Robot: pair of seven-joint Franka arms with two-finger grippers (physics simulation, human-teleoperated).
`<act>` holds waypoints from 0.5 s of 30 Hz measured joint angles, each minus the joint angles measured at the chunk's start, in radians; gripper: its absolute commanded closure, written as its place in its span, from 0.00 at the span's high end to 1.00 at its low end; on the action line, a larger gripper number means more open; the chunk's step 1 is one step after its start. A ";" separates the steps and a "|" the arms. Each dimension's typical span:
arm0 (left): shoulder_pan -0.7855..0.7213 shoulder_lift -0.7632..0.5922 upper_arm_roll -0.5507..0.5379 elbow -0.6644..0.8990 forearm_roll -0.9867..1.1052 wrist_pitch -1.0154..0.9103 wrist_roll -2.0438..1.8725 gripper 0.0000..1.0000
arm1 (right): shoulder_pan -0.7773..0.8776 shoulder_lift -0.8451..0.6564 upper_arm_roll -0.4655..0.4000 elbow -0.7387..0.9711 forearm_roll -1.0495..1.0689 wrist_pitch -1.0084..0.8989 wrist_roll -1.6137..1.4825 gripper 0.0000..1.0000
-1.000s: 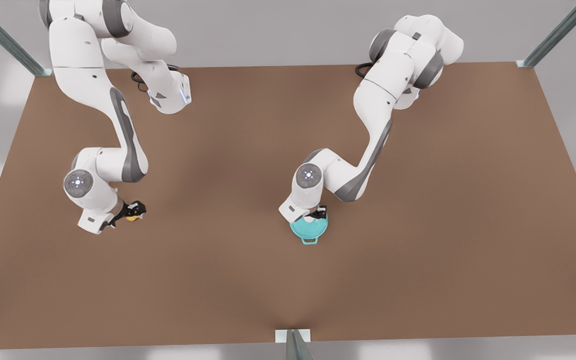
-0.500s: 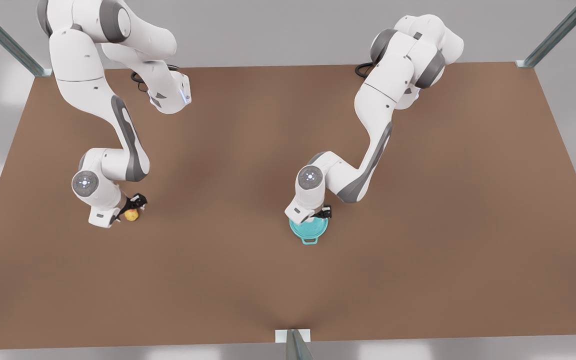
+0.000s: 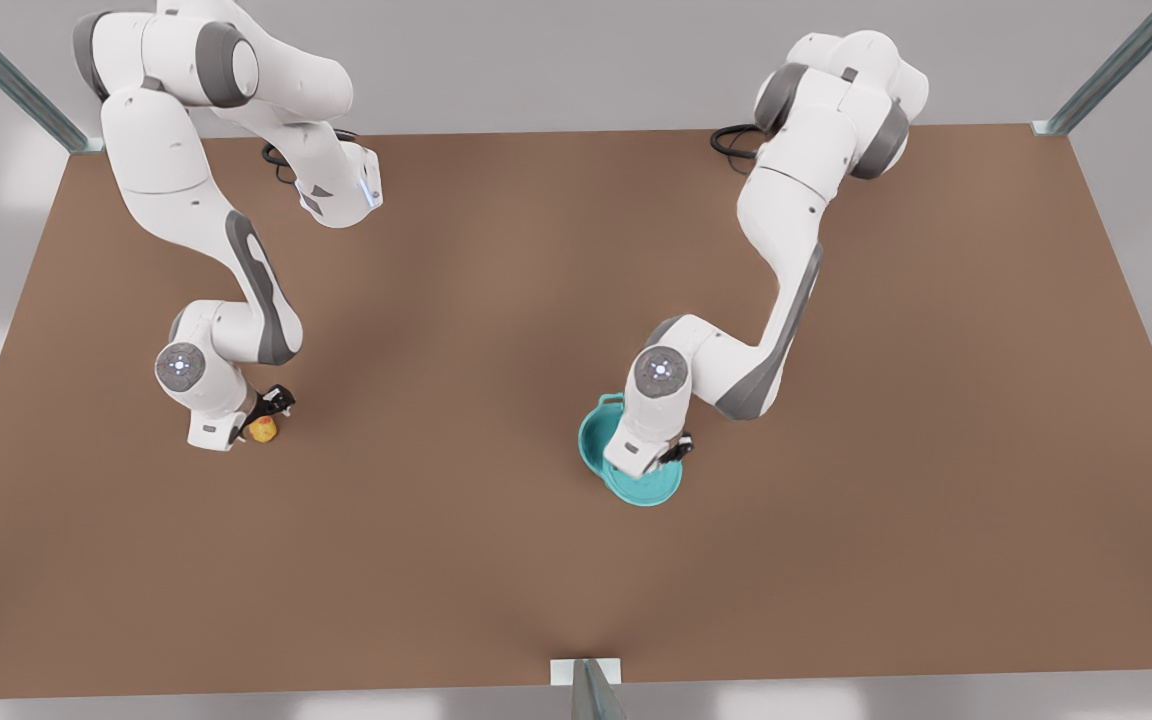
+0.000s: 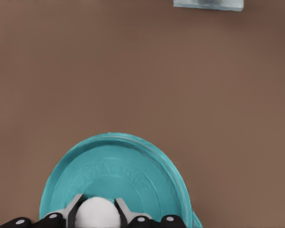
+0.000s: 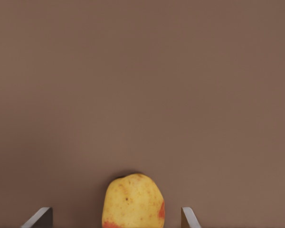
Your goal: Open the pot lid and put the potato into the pot
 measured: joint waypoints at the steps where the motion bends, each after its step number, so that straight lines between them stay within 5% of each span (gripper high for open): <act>1: 0.045 0.000 -0.001 0.006 -0.002 -0.016 0.017 0.36 | -0.001 0.006 0.000 0.000 0.000 0.008 -0.005 1.00; 7: 0.249 0.049 0.022 0.005 0.004 -0.034 0.132 0.36 | -0.013 0.030 0.000 0.000 -0.001 0.044 -0.029 1.00; 8: 0.253 0.055 0.024 0.002 0.005 -0.033 0.148 0.40 | -0.014 0.031 0.000 0.000 0.000 0.048 -0.032 0.90; 9: 0.254 0.057 0.024 0.000 0.005 -0.032 0.164 0.49 | -0.015 0.032 0.000 0.000 0.000 0.052 -0.035 0.83; 11: 0.252 0.062 0.024 -0.003 0.002 -0.030 0.193 1.00 | -0.015 0.033 0.000 0.000 -0.001 0.057 -0.041 0.74; 15: 0.254 0.063 0.023 -0.004 -0.008 -0.030 0.239 1.00 | -0.021 0.033 0.000 0.000 -0.001 0.064 -0.053 0.64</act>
